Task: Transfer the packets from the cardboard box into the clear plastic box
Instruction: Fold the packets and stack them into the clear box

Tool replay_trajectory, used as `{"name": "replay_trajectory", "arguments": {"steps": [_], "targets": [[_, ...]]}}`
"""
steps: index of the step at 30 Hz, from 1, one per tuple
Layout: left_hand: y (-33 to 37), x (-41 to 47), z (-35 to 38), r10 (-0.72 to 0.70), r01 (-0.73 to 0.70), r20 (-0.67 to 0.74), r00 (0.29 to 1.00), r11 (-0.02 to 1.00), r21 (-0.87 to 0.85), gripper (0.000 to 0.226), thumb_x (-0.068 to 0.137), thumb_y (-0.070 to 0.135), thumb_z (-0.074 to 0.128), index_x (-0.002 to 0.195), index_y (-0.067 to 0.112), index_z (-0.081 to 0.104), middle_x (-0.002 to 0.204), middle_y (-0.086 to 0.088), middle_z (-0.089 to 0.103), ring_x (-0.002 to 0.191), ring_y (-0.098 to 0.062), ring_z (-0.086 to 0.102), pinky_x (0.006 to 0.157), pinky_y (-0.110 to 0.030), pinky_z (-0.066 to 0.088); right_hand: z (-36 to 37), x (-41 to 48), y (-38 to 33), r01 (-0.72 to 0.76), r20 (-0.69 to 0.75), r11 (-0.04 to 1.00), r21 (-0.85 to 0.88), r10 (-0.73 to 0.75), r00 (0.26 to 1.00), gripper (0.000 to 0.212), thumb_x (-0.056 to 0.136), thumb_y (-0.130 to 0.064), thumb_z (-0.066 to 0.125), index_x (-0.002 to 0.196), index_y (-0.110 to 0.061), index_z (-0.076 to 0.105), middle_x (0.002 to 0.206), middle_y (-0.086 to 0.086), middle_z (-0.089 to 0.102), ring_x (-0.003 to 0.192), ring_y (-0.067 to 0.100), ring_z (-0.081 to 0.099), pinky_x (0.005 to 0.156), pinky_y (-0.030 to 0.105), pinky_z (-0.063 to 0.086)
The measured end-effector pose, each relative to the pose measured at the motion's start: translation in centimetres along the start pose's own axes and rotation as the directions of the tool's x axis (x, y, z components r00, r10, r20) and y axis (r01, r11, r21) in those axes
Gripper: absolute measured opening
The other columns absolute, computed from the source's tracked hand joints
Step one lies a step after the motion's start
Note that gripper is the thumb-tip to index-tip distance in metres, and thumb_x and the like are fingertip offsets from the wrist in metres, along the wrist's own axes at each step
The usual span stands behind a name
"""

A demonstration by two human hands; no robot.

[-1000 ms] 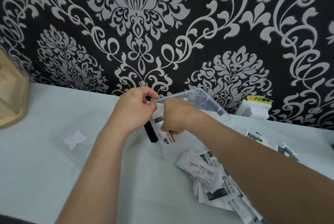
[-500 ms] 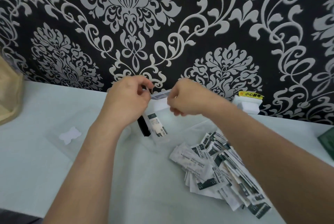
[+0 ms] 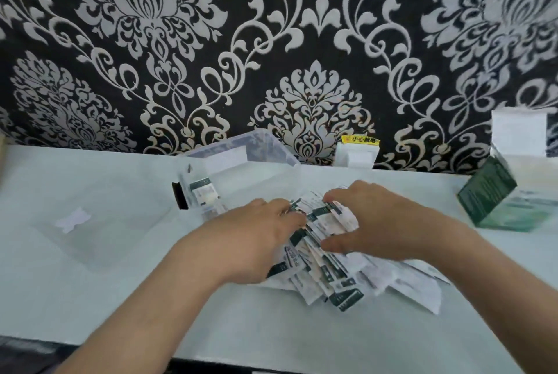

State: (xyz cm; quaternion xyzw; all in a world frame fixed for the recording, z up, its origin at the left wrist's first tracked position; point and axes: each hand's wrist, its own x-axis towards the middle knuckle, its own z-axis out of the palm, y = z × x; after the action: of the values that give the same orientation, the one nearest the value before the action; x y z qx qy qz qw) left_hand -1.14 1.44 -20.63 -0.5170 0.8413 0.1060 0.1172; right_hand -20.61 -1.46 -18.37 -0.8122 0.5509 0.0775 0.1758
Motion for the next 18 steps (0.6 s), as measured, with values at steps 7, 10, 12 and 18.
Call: {"name": "replay_trajectory", "arguments": {"steps": [7,10,12,18], "targets": [[0.3,-1.1,2.1,-0.051,0.040,-0.075,0.996,0.990,-0.139,0.071,0.088,0.011,0.054,0.148,0.033,0.025,0.152,0.010,0.024,0.137,-0.015,0.029,0.113,-0.031,0.028,4.9,-0.4,1.0,0.012,-0.155,0.997,0.076,0.000,0.988,0.053,0.083,-0.060,0.059,0.121,-0.023,0.050,0.114,0.000,0.048,0.108,0.020,0.047,0.089,0.035,0.044],[-0.3,-0.9,2.8,-0.018,-0.017,-0.192,0.981,0.984,-0.179,0.064,0.079,0.005,0.057,0.138,0.027,0.045,0.133,0.011,0.048,0.122,-0.014,0.047,0.101,-0.035,0.042,4.7,-0.6,0.8,0.041,-0.254,0.997,0.070,-0.022,0.967,0.021,0.092,-0.040,0.053,0.090,-0.019,0.054,0.096,0.001,0.055,0.088,0.020,0.054,0.074,0.033,0.046],[-0.5,-0.9,3.0,-0.011,-0.039,-0.265,0.964,0.983,-0.182,0.056,0.078,0.005,0.057,0.131,0.024,0.054,0.123,0.012,0.057,0.114,-0.014,0.054,0.094,-0.037,0.048,4.5,-0.7,0.7,0.060,-0.320,0.997,0.058,-0.038,0.947,0.021,0.094,-0.031,0.048,0.078,-0.018,0.051,0.085,0.000,0.059,0.078,0.021,0.055,0.066,0.033,0.045],[-0.4,-0.3,3.3,-0.031,-0.013,-0.434,0.901,0.995,-0.099,0.050,0.082,0.010,0.061,0.128,0.028,0.054,0.116,0.009,0.060,0.111,-0.017,0.053,0.081,-0.035,0.050,4.7,-0.2,1.5,0.033,-0.485,0.995,0.089,0.015,0.874,0.031,0.090,-0.016,0.044,0.060,-0.017,0.036,0.053,-0.001,0.041,0.050,0.019,0.039,0.051,0.033,0.035]]}}
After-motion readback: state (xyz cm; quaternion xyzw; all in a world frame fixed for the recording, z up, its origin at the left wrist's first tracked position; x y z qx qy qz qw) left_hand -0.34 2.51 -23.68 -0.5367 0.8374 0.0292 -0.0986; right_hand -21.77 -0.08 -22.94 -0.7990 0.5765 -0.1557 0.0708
